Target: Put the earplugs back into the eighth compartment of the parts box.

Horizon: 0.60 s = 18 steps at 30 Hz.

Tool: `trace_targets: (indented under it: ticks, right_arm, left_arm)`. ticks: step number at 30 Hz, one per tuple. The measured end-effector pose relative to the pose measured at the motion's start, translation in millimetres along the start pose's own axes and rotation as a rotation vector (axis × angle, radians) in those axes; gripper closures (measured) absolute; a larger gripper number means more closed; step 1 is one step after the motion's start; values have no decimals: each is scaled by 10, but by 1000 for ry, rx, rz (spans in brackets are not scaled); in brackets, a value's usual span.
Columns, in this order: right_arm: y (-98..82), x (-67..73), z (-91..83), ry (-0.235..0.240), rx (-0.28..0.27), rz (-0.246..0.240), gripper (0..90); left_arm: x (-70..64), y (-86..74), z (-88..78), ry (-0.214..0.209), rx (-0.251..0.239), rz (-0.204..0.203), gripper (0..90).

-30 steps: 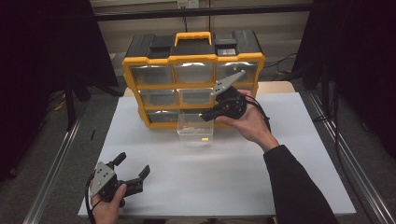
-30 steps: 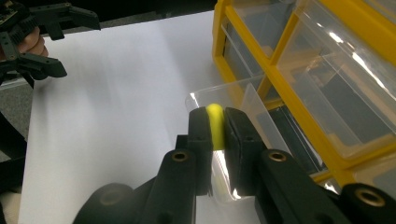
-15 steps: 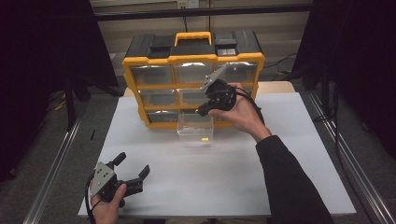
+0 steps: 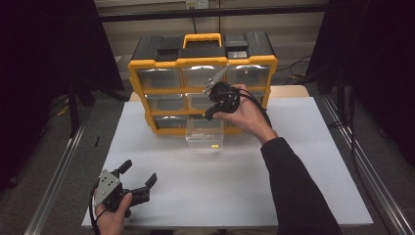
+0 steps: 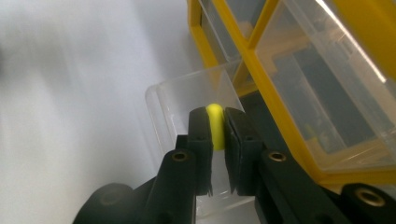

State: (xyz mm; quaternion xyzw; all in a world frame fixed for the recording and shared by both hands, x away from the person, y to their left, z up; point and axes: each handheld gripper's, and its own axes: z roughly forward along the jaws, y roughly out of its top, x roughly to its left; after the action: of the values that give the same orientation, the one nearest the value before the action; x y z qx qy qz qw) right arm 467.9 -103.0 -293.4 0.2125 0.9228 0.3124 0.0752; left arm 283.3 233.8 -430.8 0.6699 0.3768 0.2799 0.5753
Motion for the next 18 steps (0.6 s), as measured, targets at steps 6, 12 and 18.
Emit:
trace_targets:
  ticks: [6,12,18]
  right_arm:
    - [-18,-37,120,6,56,-8,806]
    - [-29,-39,225,19,106,-8,805]
    - [-28,-44,315,21,131,-10,806]
  left_arm:
    - [3,-1,1,-1,0,0,29]
    - [0,-1,0,0,-3,-5,29]
    - [6,1,-2,3,-4,1,29]
